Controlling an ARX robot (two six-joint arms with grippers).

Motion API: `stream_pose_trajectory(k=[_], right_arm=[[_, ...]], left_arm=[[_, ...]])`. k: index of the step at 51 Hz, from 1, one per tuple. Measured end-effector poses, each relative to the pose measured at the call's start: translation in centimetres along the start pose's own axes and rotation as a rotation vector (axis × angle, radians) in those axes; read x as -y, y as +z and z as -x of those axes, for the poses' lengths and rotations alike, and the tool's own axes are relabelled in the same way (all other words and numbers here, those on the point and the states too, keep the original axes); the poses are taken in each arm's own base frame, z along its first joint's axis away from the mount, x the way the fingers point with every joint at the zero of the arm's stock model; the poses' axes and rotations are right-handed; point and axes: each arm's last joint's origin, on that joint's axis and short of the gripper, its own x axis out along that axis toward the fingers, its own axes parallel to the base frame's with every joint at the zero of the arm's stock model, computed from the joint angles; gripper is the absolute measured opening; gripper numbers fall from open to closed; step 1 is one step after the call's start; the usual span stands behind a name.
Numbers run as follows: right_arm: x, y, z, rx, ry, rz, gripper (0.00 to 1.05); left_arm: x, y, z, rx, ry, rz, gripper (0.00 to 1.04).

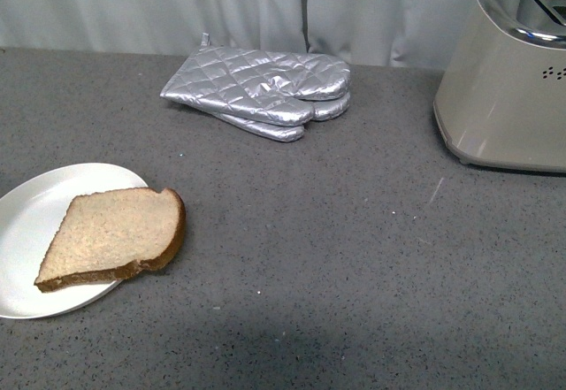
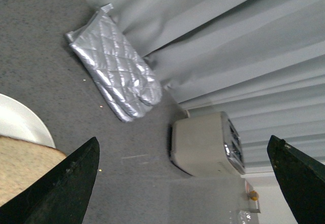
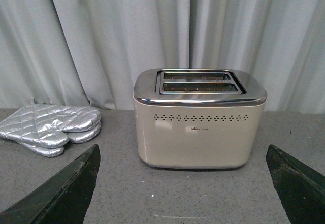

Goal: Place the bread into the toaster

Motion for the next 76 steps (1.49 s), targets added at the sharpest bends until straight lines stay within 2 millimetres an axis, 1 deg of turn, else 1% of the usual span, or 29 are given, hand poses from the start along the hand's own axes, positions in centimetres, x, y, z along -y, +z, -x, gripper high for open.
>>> stream_pose_trajectory(k=[4, 7, 10, 13, 16, 21, 25, 31, 39, 46, 54, 66, 76], right_arm=[[0.0, 0.0, 0.0, 0.0, 0.0, 0.0, 0.95], [0.0, 0.0, 0.0, 0.0, 0.0, 0.0, 0.95], [0.0, 0.0, 0.0, 0.0, 0.0, 0.0, 0.95], [0.0, 0.0, 0.0, 0.0, 0.0, 0.0, 0.95], [0.0, 0.0, 0.0, 0.0, 0.0, 0.0, 0.95], [0.0, 0.0, 0.0, 0.0, 0.0, 0.0, 0.95], [0.0, 0.0, 0.0, 0.0, 0.0, 0.0, 0.95], [0.0, 0.0, 0.0, 0.0, 0.0, 0.0, 0.95], [0.0, 0.0, 0.0, 0.0, 0.0, 0.0, 0.95], [0.0, 0.0, 0.0, 0.0, 0.0, 0.0, 0.95], [0.0, 0.0, 0.0, 0.0, 0.0, 0.0, 0.95], [0.0, 0.0, 0.0, 0.0, 0.0, 0.0, 0.95], [0.0, 0.0, 0.0, 0.0, 0.0, 0.0, 0.95]], left_arm=[[-1.8, 0.6, -1.5, -0.031, 0.051, 0.004, 0.98], [-3.6, 0.9, -2.7, -0.059, 0.099, 0.0, 0.98], [-4.7, 1.1, -3.3, -0.077, 0.129, -0.011, 0.98], [-6.3, 1.4, -4.0, -0.086, 0.176, -0.026, 0.98], [-7.3, 1.6, -4.4, -0.092, 0.204, -0.032, 0.98], [-9.6, 2.1, -5.2, -0.113, 0.263, -0.055, 0.98], [-10.7, 2.4, -5.7, -0.137, 0.289, -0.078, 0.98], [-11.8, 3.0, -6.1, -0.162, 0.319, -0.113, 0.98], [-13.7, 3.7, -6.1, -0.223, 0.386, -0.182, 0.98], [-14.8, 3.6, -5.9, -0.28, 0.422, -0.21, 0.98], [-15.3, 2.3, -5.9, -0.398, 0.444, -0.263, 0.98], [-14.7, 0.5, -6.1, -0.527, 0.386, -0.287, 0.98], [-14.2, -0.8, -6.2, -0.623, 0.382, -0.332, 0.98]])
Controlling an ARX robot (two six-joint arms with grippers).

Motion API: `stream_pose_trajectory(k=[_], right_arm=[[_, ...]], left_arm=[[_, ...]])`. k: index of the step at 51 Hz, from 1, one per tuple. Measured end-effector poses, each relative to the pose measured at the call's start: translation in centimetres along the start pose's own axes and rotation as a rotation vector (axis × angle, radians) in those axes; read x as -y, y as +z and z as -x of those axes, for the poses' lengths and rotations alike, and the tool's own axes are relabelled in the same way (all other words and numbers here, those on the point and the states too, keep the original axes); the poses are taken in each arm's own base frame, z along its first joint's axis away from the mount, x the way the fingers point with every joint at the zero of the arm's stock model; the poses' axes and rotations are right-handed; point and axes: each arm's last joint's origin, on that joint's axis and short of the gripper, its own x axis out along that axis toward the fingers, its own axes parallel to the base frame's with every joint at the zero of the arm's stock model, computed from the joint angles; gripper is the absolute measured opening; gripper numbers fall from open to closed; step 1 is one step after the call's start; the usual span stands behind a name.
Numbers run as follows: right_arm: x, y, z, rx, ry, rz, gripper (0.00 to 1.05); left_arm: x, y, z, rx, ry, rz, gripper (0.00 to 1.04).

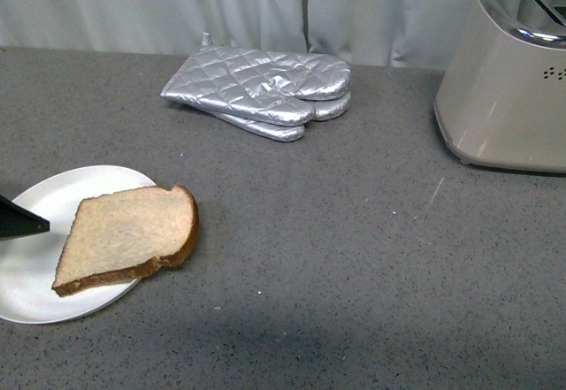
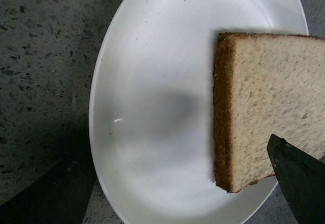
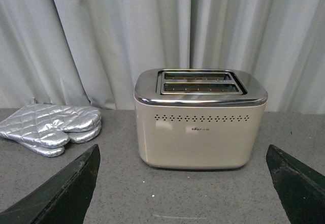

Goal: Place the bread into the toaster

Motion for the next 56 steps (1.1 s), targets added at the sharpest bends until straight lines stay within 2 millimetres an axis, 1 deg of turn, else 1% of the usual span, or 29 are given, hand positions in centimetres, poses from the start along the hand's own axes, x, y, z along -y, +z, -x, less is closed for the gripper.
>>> stream_pose_trajectory(k=[2, 3, 9, 13, 24, 29, 33, 41, 45, 56], right_arm=[[0.0, 0.0, 0.0, 0.0, 0.0, 0.0, 0.95], [0.0, 0.0, 0.0, 0.0, 0.0, 0.0, 0.95], [0.0, 0.0, 0.0, 0.0, 0.0, 0.0, 0.95], [0.0, 0.0, 0.0, 0.0, 0.0, 0.0, 0.95], [0.0, 0.0, 0.0, 0.0, 0.0, 0.0, 0.95], [0.0, 0.0, 0.0, 0.0, 0.0, 0.0, 0.95], [0.0, 0.0, 0.0, 0.0, 0.0, 0.0, 0.95], [0.0, 0.0, 0.0, 0.0, 0.0, 0.0, 0.95], [0.0, 0.0, 0.0, 0.0, 0.0, 0.0, 0.95], [0.0, 0.0, 0.0, 0.0, 0.0, 0.0, 0.95]], left_arm=[[0.1, -0.1, -0.1, -0.008, 0.004, -0.012, 0.98], [0.1, -0.1, -0.1, -0.011, 0.009, -0.023, 0.96], [0.3, -0.4, -0.3, -0.035, 0.029, -0.039, 0.73], [0.3, -0.5, -0.3, -0.041, 0.05, -0.043, 0.56], [0.7, -0.6, -0.5, -0.05, 0.068, -0.039, 0.27], [1.3, -0.5, -0.5, -0.048, 0.077, -0.036, 0.12], [1.9, -0.3, -0.3, -0.039, 0.077, -0.033, 0.03], [3.7, 0.5, 0.3, -0.004, 0.079, -0.048, 0.04], [5.1, 0.9, 0.6, 0.005, 0.077, -0.057, 0.04], [7.9, 0.8, 0.3, -0.025, 0.151, -0.054, 0.04]])
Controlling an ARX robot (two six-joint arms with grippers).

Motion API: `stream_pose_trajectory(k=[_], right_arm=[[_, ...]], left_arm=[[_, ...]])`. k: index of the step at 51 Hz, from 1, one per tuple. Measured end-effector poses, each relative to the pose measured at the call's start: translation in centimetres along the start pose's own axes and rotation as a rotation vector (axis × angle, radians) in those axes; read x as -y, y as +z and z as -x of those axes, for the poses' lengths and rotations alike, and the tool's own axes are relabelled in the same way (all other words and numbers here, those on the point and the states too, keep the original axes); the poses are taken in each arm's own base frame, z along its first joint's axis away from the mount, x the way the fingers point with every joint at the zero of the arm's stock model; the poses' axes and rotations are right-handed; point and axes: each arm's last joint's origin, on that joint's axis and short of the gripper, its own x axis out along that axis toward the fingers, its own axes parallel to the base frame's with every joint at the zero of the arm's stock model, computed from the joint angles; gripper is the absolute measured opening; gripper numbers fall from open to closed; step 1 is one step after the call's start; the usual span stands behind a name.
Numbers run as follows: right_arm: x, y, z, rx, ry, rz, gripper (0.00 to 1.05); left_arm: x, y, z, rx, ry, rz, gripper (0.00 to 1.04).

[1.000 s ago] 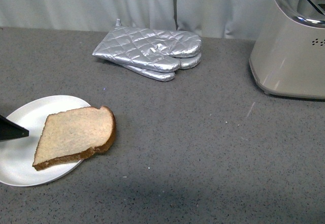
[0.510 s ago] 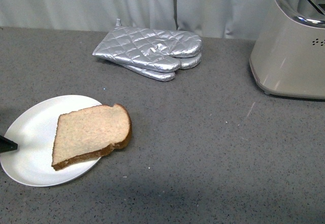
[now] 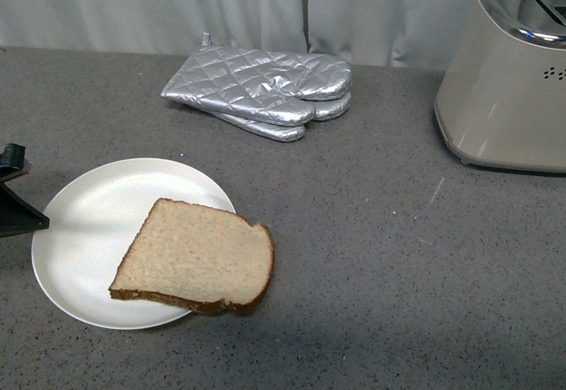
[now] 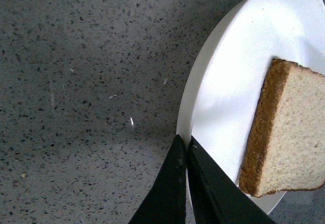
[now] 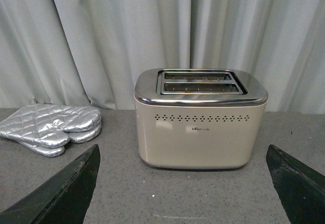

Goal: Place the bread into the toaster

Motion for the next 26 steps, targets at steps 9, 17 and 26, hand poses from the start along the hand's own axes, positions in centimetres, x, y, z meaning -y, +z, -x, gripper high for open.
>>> stream_pose_trajectory(k=[9, 17, 26], right_arm=[[0.0, 0.0, 0.0, 0.0, 0.0, 0.0, 0.95], [0.0, 0.0, 0.0, 0.0, 0.0, 0.0, 0.95], [0.0, 0.0, 0.0, 0.0, 0.0, 0.0, 0.95]], left_arm=[[3.5, -0.1, -0.3, -0.004, 0.009, -0.003, 0.04], [7.1, -0.7, -1.1, -0.019, -0.02, -0.02, 0.04], [11.4, -2.1, -2.3, -0.027, -0.058, -0.016, 0.04]])
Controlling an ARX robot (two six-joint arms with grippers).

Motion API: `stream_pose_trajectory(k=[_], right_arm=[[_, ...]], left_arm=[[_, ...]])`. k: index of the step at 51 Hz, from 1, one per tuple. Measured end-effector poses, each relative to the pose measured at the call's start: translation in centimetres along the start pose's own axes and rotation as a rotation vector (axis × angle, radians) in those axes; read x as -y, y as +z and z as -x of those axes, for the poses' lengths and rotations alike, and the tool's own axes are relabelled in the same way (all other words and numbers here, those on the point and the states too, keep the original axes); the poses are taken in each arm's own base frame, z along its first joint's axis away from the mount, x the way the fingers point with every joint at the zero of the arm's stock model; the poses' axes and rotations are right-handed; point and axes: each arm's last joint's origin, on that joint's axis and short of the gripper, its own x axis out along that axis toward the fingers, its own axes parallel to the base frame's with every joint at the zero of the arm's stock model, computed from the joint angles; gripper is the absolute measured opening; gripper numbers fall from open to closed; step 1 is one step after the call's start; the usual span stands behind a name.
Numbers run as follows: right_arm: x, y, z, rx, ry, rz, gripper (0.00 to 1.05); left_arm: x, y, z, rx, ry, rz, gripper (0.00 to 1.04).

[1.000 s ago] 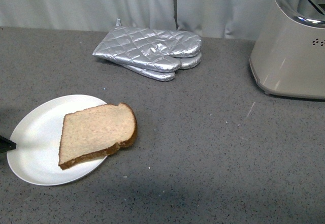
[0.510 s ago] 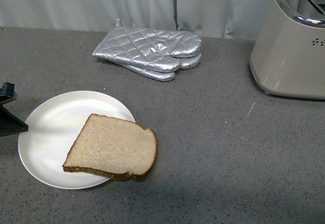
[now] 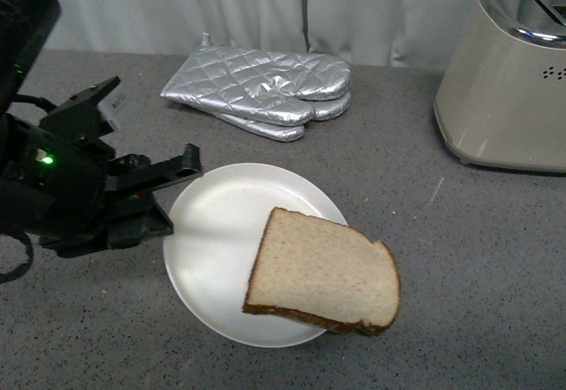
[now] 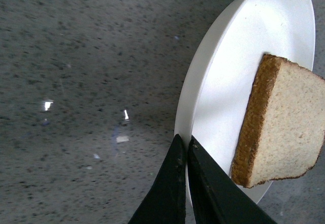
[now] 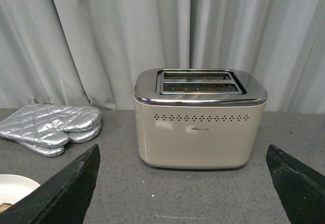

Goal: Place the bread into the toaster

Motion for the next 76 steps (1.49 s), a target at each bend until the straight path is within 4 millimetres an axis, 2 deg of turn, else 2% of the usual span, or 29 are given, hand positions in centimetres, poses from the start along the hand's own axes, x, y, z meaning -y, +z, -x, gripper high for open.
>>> stream_pose_trajectory(k=[11, 25, 38, 44, 48, 53, 57, 58, 62, 64, 66, 68, 72, 76], right_arm=[[0.0, 0.0, 0.0, 0.0, 0.0, 0.0, 0.95], [0.0, 0.0, 0.0, 0.0, 0.0, 0.0, 0.95], [0.0, 0.0, 0.0, 0.0, 0.0, 0.0, 0.95], [0.0, 0.0, 0.0, 0.0, 0.0, 0.0, 0.95], [0.0, 0.0, 0.0, 0.0, 0.0, 0.0, 0.95], [0.0, 0.0, 0.0, 0.0, 0.0, 0.0, 0.95], [0.0, 0.0, 0.0, 0.0, 0.0, 0.0, 0.95], [0.0, 0.0, 0.0, 0.0, 0.0, 0.0, 0.95], [0.0, 0.0, 0.0, 0.0, -0.001, 0.0, 0.95], [0.0, 0.0, 0.0, 0.0, 0.004, 0.0, 0.95], [0.0, 0.0, 0.0, 0.0, 0.0, 0.0, 0.95], [0.0, 0.0, 0.0, -0.002, -0.003, 0.0, 0.95], [0.0, 0.0, 0.0, 0.001, 0.006, 0.0, 0.95], [0.0, 0.0, 0.0, 0.0, 0.002, 0.0, 0.95]], left_arm=[[3.8, -1.8, -2.0, -0.018, -0.06, 0.034, 0.04], [10.1, -3.1, -6.2, 0.016, -0.16, 0.181, 0.04], [12.5, -3.3, -6.9, 0.026, -0.236, 0.223, 0.04], [12.7, -3.2, -6.9, 0.037, -0.237, 0.22, 0.23], [12.0, -3.4, -6.5, 0.04, -0.216, 0.224, 0.38], [9.5, -3.1, -5.0, 0.08, -0.178, 0.242, 0.56], [5.8, -2.1, -2.3, 0.169, -0.153, 0.282, 0.72], [4.1, -1.9, -1.4, 0.229, -0.13, 0.287, 0.75], [0.3, -1.3, 0.7, 0.531, -0.045, 0.205, 0.62], [-3.0, -2.1, 3.5, 0.704, -0.038, 0.093, 0.53], [-5.8, -4.3, 7.9, 0.862, 0.074, -0.021, 0.42], [-6.7, -6.6, 10.8, 0.919, 0.188, -0.088, 0.33], [-6.5, -11.0, 13.2, 0.886, 0.228, -0.212, 0.15], [-6.0, -12.4, 15.1, 0.98, 0.223, -0.27, 0.03]])
